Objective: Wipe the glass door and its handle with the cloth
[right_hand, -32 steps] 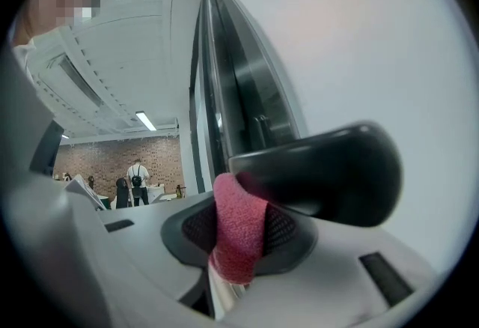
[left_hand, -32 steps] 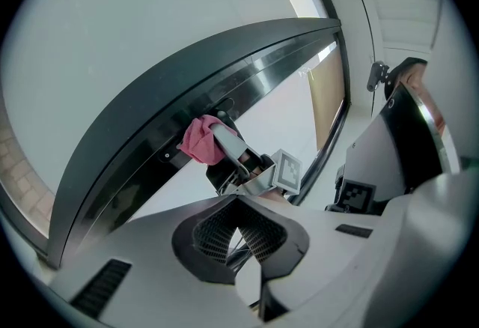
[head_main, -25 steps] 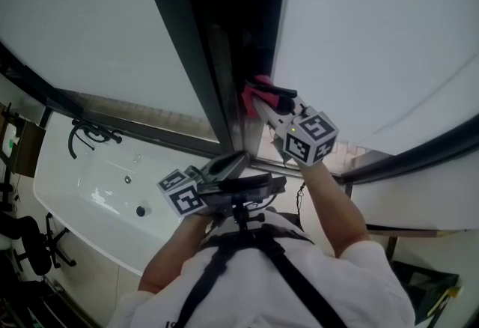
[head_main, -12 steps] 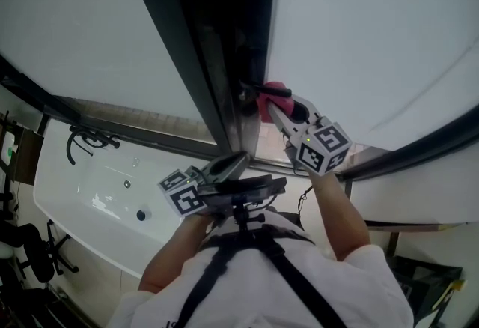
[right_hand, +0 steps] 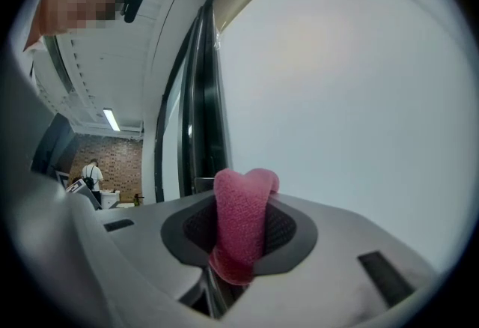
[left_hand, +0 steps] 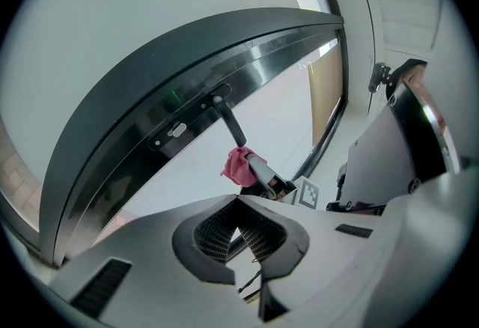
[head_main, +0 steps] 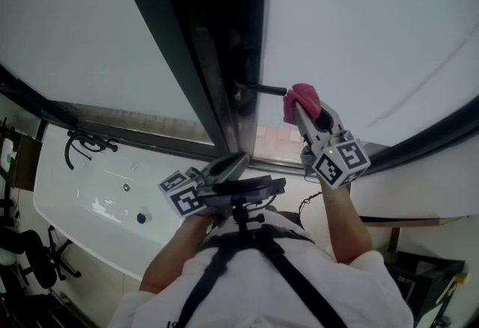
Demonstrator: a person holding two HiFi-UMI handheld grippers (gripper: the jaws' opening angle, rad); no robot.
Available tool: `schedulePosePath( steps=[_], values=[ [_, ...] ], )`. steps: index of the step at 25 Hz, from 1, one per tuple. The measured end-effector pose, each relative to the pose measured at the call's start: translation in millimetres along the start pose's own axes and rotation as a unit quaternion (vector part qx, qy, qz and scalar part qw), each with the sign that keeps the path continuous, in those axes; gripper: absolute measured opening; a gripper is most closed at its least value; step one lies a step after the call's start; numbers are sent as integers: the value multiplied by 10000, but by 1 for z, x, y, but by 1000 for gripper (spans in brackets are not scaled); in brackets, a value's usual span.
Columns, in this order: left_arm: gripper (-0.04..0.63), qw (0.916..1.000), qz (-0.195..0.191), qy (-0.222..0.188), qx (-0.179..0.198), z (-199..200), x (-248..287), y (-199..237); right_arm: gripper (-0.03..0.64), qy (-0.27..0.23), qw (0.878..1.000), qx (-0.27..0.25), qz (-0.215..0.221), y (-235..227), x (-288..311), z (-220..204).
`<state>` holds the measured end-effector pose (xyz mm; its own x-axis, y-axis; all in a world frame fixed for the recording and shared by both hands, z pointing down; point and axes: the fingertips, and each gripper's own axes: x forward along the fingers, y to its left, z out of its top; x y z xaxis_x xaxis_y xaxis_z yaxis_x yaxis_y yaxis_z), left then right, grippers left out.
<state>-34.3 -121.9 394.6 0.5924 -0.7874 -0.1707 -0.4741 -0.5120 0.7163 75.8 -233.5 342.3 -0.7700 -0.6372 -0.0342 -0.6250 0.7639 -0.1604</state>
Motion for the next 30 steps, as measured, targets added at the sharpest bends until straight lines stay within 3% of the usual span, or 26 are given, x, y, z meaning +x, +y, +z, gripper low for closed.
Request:
schedulePosePath(
  steps=[5,10,16,19,22,25,28,30],
  values=[
    [-8,10000,-49,52,-44,-4,2,0,97,-331,9977,-493,-330,6,-10,29],
    [-8,9999,-57,38,-74,-5,1,0,97,-475,9897,-1347,67,52,6,53],
    [-8,9999,37,-62,-71,-3,-8,2,98,-75,9449,-3155,873,109,50,40],
    [-8,9998,122,-157,-64,0,-11,7,98,-96,9092,-3963,1273,123,73,39],
    [-8,9994,104,-251,-207,-2,-22,6,98,144,8622,-4848,1464,135,83,33],
    [-8,9989,121,-332,-291,-2,-35,4,98,292,8060,-5686,1620,152,89,18],
    [-8,9986,181,-396,-294,1,-42,7,98,428,7385,-6516,1677,160,101,-6],
    [-8,9985,193,-422,-301,2,-44,10,98,560,7058,-6865,1656,159,111,-21]
  ],
)
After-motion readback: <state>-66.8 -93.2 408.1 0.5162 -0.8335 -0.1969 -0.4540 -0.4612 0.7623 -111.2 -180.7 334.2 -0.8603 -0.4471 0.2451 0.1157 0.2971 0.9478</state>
